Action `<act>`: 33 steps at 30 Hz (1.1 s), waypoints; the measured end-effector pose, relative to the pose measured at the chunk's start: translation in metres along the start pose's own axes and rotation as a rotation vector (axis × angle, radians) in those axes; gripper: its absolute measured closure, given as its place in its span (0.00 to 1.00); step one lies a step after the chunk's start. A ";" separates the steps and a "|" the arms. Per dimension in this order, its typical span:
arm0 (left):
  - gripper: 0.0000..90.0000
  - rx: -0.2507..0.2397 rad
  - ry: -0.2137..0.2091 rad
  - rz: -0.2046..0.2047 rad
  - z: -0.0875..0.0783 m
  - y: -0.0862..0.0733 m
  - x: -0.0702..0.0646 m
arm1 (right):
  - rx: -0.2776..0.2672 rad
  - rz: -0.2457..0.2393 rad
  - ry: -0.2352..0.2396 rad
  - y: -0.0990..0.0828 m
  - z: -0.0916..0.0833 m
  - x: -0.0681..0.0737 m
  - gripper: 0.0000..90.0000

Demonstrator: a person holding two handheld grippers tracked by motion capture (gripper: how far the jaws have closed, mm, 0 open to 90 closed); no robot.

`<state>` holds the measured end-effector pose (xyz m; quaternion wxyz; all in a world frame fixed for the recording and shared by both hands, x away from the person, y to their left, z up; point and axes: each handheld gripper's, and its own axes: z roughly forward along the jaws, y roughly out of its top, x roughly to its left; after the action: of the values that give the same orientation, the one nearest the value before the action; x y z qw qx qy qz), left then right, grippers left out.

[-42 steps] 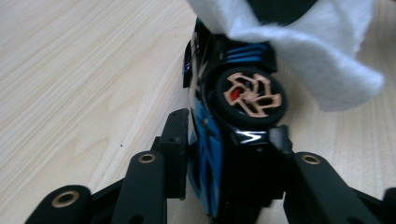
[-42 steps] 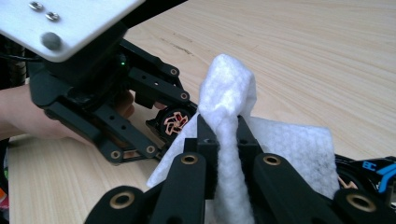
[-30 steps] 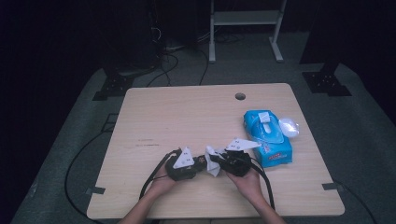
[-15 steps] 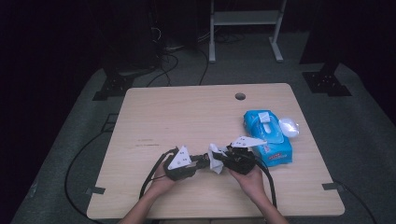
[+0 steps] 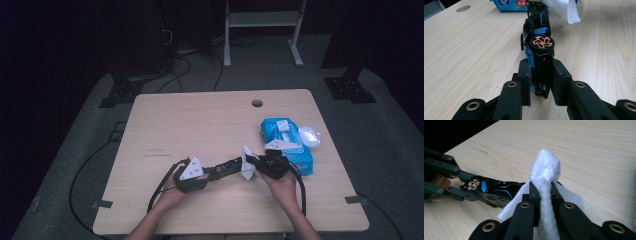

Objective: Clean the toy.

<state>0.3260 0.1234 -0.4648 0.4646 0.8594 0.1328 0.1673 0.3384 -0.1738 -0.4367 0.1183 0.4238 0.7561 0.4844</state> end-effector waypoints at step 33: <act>0.52 -0.060 -0.108 -0.261 -0.015 -0.001 0.025 | 0.045 -0.085 0.086 -0.012 0.001 0.029 0.95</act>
<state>0.3419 0.1448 -0.4535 0.5142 0.8284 0.2130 0.0627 0.3147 -0.1538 -0.4404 0.0965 0.3729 0.7885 0.4795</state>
